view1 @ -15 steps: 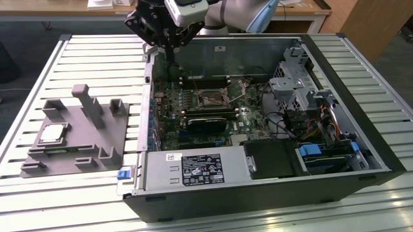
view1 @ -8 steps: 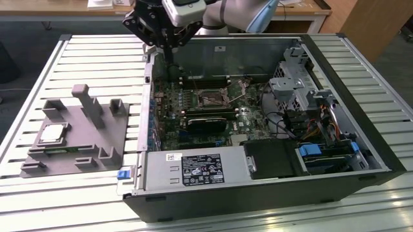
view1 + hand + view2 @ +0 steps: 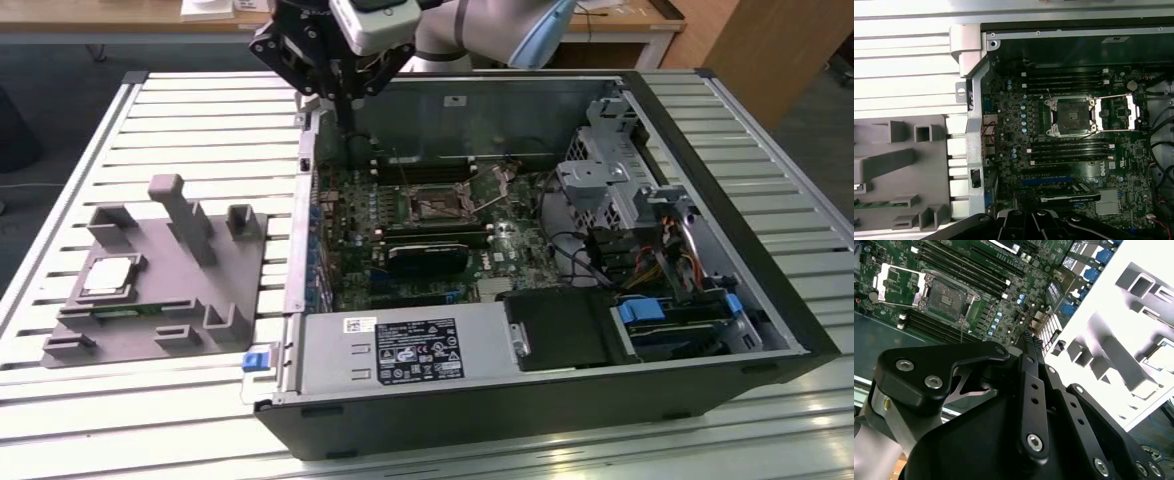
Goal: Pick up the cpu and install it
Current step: 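Reach for the cpu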
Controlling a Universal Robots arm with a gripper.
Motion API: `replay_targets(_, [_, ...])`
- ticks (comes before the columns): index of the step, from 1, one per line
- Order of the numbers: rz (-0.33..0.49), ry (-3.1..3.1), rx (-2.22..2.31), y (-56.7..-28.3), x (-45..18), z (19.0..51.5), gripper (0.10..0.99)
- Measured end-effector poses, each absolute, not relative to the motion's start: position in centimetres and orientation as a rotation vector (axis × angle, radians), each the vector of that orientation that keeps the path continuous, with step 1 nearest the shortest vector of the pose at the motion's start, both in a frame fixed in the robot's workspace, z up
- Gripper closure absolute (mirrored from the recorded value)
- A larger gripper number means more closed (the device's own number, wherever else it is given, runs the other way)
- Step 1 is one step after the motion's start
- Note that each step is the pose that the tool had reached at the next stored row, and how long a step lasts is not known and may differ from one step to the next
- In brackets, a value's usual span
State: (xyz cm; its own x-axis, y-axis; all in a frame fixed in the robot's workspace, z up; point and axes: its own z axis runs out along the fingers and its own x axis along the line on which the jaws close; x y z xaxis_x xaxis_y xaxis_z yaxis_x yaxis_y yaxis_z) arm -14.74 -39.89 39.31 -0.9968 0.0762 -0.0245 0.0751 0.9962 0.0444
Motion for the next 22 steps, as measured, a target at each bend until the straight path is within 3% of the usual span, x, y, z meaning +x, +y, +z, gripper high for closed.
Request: replay_targets(22, [0.068, 3.112, 0.118, -39.9, -15.9, 39.3, 0.980])
